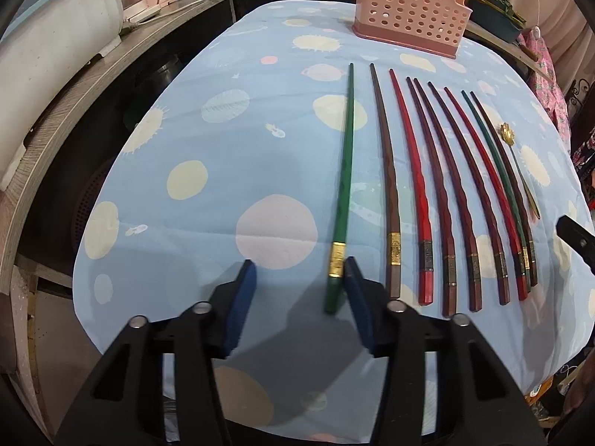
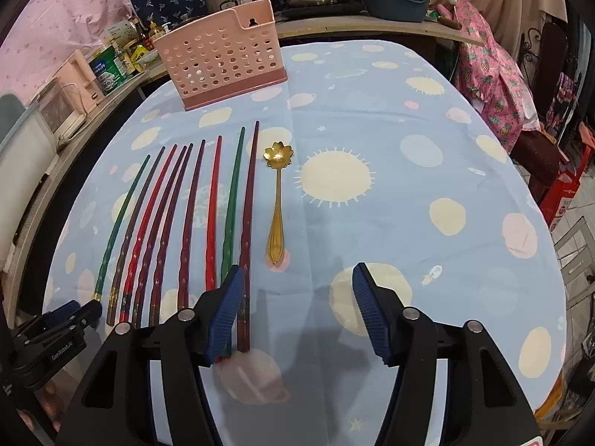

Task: Organize utensils
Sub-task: 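Grasp the green chopstick with the left tool while the right tool grasps the gold spoon, then lift the green chopstick and gold spoon and carry both toward the pink holder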

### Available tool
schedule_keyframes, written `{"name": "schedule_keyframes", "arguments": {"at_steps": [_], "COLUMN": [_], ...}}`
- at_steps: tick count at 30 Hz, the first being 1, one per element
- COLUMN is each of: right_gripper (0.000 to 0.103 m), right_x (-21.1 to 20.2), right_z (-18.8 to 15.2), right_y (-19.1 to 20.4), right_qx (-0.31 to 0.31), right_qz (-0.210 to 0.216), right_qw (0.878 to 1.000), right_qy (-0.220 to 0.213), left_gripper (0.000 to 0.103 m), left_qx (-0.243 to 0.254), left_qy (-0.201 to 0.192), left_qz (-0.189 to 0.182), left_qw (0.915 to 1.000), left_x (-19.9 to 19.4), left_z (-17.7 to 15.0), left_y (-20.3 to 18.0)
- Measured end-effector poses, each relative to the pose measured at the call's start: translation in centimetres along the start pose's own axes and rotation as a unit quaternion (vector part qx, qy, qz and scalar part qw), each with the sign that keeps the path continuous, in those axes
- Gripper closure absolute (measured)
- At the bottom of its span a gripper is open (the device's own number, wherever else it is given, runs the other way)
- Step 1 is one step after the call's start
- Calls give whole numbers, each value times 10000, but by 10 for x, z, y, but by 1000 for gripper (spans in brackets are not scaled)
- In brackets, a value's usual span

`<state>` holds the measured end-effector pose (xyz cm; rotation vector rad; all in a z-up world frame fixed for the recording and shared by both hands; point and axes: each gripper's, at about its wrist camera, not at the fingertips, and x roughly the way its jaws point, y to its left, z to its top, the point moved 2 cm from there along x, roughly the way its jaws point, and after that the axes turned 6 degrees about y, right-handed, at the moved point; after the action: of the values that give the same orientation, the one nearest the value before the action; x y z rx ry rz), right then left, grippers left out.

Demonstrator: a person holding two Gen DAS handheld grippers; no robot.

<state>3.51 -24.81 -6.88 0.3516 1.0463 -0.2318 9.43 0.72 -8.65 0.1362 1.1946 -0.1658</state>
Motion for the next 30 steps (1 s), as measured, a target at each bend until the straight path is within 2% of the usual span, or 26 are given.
{"name": "schedule_keyframes", "arguments": {"at_steps": [5, 7, 12, 16, 23, 30], "right_gripper": [63, 73, 87, 92, 93, 93], "right_x": [16, 22, 36, 37, 29, 7], "right_z": [12, 15, 18, 18, 19, 24], "right_y": [4, 6, 7, 6, 0, -10], "right_qx": [-18, -34, -9, -6, 32, 105], "right_qz": [201, 242, 306, 310, 375, 348], "right_qw": [9998, 9997, 9993, 9994, 9992, 9993], "right_qy": [77, 97, 208, 168, 122, -27], "left_gripper": [79, 86, 90, 93, 95, 96], "left_qx": [-98, -119, -127, -63, -41, -234], "left_qy": [33, 37, 55, 91, 73, -186], "left_qz": [12, 25, -10, -92, -196, -323], "left_qw": [9999, 9999, 9999, 9999, 9998, 9990], "left_x": [-2, -2, -3, -3, -9, -38], "left_z": [0, 1, 2, 2, 4, 14], "left_y": [6, 7, 7, 2, -4, 6]}}
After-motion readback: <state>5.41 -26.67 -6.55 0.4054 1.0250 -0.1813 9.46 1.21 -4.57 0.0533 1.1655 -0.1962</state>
